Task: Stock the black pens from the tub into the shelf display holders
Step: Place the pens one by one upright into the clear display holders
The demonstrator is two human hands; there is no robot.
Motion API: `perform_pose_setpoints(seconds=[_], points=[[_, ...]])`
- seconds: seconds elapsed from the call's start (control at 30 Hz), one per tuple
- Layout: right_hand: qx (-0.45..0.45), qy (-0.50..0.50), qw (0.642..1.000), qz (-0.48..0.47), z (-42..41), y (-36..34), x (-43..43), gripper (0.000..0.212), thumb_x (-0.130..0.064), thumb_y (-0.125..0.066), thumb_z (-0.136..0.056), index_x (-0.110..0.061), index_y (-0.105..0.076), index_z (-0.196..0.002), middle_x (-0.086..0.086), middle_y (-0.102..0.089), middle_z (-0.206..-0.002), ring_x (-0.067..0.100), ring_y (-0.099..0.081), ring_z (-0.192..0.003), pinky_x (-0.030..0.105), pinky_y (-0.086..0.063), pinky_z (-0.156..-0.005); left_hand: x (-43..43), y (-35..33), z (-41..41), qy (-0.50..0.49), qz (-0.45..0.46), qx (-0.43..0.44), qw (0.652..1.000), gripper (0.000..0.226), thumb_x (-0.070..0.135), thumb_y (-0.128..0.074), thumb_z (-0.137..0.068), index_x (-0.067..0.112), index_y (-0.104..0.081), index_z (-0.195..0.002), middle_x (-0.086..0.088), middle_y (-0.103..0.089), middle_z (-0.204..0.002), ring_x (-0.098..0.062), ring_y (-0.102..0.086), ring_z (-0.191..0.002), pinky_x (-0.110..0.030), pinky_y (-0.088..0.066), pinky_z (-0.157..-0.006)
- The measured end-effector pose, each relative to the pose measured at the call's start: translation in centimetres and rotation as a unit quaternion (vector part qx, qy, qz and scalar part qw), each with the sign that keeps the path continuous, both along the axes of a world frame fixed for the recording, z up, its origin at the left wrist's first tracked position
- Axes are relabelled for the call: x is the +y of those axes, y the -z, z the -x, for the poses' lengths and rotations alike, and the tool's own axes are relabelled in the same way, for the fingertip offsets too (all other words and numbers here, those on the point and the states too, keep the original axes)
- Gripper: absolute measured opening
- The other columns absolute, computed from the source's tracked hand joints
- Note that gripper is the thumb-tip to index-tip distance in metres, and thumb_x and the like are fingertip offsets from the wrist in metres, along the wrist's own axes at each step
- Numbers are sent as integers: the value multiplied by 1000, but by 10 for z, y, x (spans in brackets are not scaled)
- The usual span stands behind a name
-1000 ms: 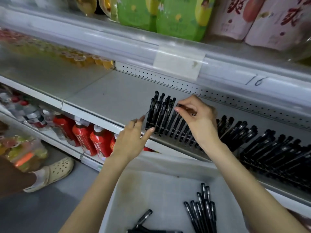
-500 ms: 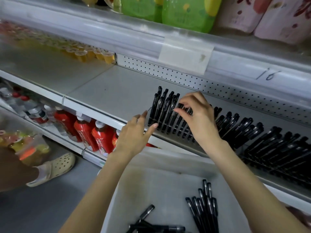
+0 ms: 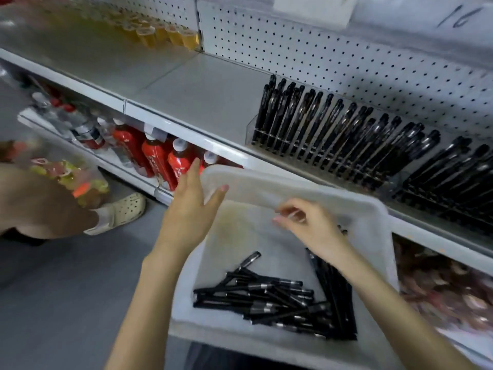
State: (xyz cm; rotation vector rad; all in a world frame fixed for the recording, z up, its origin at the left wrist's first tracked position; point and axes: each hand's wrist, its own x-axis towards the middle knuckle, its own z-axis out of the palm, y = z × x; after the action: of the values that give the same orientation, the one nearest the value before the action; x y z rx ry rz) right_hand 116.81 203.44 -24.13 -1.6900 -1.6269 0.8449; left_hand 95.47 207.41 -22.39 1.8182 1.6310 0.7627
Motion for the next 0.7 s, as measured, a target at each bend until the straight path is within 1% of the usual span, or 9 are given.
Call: perform_pose_setpoints(seconds=[0.03, 0.07, 0.13, 0.2, 0.33, 0.43, 0.57, 0.63, 0.7], points=[[-30, -23, 998, 43, 5, 16, -8, 13, -24, -73, -80, -23, -64, -89, -10, -62, -82, 7, -57, -69, 12, -41, -65, -7, 4, 2, -5, 19, -10, 1000, 74, 46, -48, -93, 21, -10, -152, -1, -20, -156, -18, -23, -141, -33, -24, -109], [-72, -40, 995, 59, 10, 29, -15, 17, -28, -73, -81, -22, -63, -93, -10, -61, -85, 7, -55, -70, 16, -40, -67, -11, 8, 3, -5, 35, -18, 999, 74, 45, -49, -93, 21, -10, -152, -1, -20, -156, -18, -22, -141, -34, -23, -110], [-162, -59, 984, 47, 20, 45, -24, 25, -32, -71, -82, -18, -63, -101, -6, -57, -90, 11, -55, -78, 24, -42, -73, -18, 12, 4, -5, 48, -22, 999, 73, 44, -49, -93, 23, -9, -151, 1, -21, -156, -17, -22, -141, -33, -23, -109], [-172, -63, 982, 48, 28, 51, -28, 28, -34, -69, -83, -14, -63, -103, 0, -59, -95, 19, -59, -86, 30, -46, -78, -22, 15, 5, -9, 34, -7, 999, 72, 46, -47, -94, 25, -9, -151, 2, -23, -155, -17, -25, -140, -32, -27, -104], [-154, -52, 984, 70, 39, 50, -30, 28, -30, -69, -84, -9, -67, -102, 6, -60, -98, 19, -61, -89, 23, -43, -80, -26, 17, 4, -12, 12, 16, 1000, 73, 51, -43, -93, 24, -8, -152, 4, -23, -156, -17, -28, -139, -34, -31, -103], [-108, -37, 991, 72, 45, 52, -33, 23, -25, -71, -83, -6, -70, -98, 4, -61, -95, 13, -63, -84, 19, -48, -81, -27, 17, 4, -14, 16, 16, 1000, 74, 53, -42, -93, 24, -8, -151, 6, -19, -157, -15, -25, -140, -36, -29, -106], [-20, -15, 995, 100, 53, 55, -31, 23, -18, -75, -80, -8, -70, -100, -3, -55, -93, 0, -58, -72, 9, -48, -76, -27, 18, 4, -23, 21, 21, 999, 73, 54, -42, -93, 28, -7, -151, 5, -22, -156, -19, -31, -138, -41, -32, -104], [44, 17, 991, 121, 57, 56, -25, 22, -14, -77, -76, -12, -68, -96, -1, -60, -92, 4, -60, -74, 8, -48, -74, -26, 18, 3, -28, 24, 26, 999, 72, 54, -42, -93, 28, -8, -151, 4, -24, -155, -20, -33, -137, -42, -33, -104], [122, 42, 981, 143, 62, 55, -19, 22, -11, -79, -74, -20, -62, -85, -1, -64, -85, 11, -62, -76, 14, -50, -74, -25, 19, 2, -31, 21, 24, 999, 72, 54, -42, -93, 27, -9, -151, 4, -25, -154, -20, -33, -136, -42, -33, -103]])
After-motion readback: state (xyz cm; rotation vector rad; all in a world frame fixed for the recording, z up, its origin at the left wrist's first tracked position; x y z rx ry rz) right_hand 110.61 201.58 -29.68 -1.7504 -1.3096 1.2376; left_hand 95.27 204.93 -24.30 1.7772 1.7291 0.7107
